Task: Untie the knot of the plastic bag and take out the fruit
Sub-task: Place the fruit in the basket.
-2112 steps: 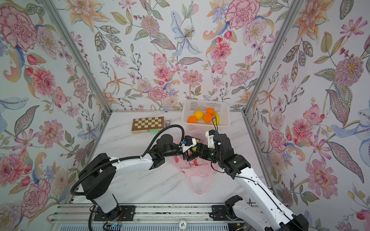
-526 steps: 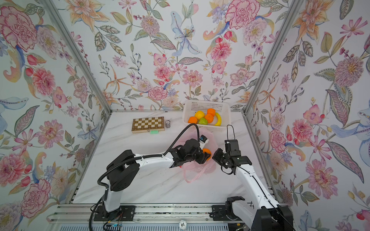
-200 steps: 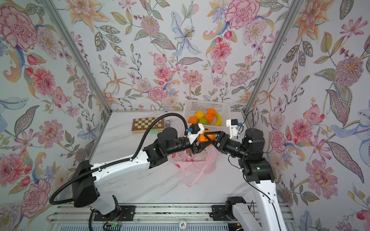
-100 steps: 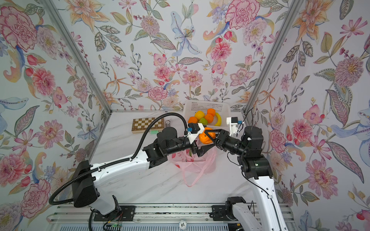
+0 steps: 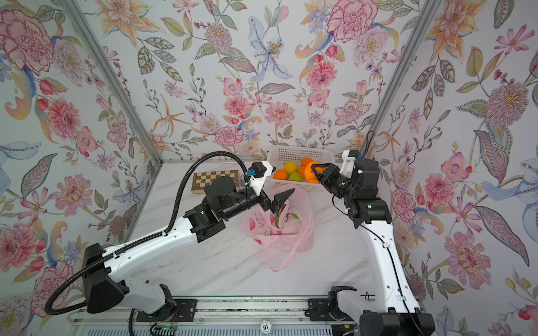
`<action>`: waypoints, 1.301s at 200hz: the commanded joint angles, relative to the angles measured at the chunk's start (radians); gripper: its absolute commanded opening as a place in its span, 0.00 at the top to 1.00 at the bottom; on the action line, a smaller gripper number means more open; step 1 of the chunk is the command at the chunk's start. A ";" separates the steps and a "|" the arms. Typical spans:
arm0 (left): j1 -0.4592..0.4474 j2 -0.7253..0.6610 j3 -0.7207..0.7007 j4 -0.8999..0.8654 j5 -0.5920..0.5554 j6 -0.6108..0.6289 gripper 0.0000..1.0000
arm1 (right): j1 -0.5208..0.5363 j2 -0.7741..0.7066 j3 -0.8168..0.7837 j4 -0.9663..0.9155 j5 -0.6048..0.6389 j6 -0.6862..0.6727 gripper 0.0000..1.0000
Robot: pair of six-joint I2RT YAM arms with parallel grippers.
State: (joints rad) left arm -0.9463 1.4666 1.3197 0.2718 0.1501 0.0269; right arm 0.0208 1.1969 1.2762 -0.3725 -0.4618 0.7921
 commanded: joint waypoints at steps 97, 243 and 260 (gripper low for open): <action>0.176 0.042 0.068 -0.213 -0.051 -0.081 0.01 | -0.023 0.839 0.559 -0.105 0.307 -0.129 0.63; 0.195 0.067 0.092 -0.386 -0.109 -0.242 0.01 | -0.028 1.243 1.085 -0.380 0.358 -0.137 0.17; 0.195 0.067 0.099 -0.453 -0.131 -0.306 0.06 | -0.031 1.151 1.024 -0.381 0.396 -0.155 0.12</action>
State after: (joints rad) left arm -0.7593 1.5314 1.3930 -0.0753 0.0677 -0.1791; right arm -0.0067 2.5099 2.3459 -0.7166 -0.1421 0.6643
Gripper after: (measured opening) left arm 0.971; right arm 0.860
